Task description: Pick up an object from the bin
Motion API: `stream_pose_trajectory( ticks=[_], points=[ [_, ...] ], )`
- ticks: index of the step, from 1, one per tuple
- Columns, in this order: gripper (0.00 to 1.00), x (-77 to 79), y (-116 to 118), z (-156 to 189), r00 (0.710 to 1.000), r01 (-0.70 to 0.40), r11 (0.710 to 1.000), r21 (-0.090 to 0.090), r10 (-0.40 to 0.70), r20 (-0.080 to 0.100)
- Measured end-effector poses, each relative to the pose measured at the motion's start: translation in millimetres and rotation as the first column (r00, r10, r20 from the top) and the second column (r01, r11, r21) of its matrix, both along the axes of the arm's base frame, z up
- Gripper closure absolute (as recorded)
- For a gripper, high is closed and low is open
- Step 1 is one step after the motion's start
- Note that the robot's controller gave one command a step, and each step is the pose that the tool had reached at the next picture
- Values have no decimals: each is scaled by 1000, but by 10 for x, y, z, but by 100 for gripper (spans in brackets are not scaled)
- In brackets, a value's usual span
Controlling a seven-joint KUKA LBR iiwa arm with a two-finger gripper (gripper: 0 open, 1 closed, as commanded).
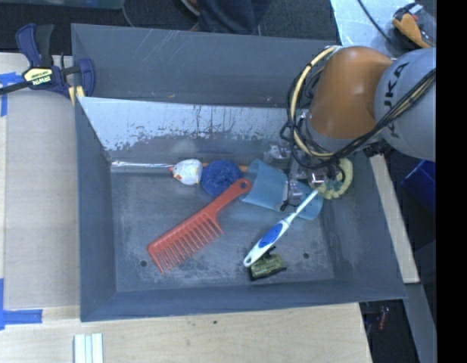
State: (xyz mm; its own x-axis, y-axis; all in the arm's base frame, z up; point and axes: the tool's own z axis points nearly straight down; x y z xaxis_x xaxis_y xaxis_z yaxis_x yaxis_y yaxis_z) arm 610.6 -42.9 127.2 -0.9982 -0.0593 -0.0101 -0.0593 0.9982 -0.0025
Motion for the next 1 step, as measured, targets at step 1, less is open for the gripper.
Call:
stream_pose_trajectory(
  ticks=[1],
  points=[
    [0, 26, -191, 33, 982, 190, 982, 2, -190, 2]
  ],
)
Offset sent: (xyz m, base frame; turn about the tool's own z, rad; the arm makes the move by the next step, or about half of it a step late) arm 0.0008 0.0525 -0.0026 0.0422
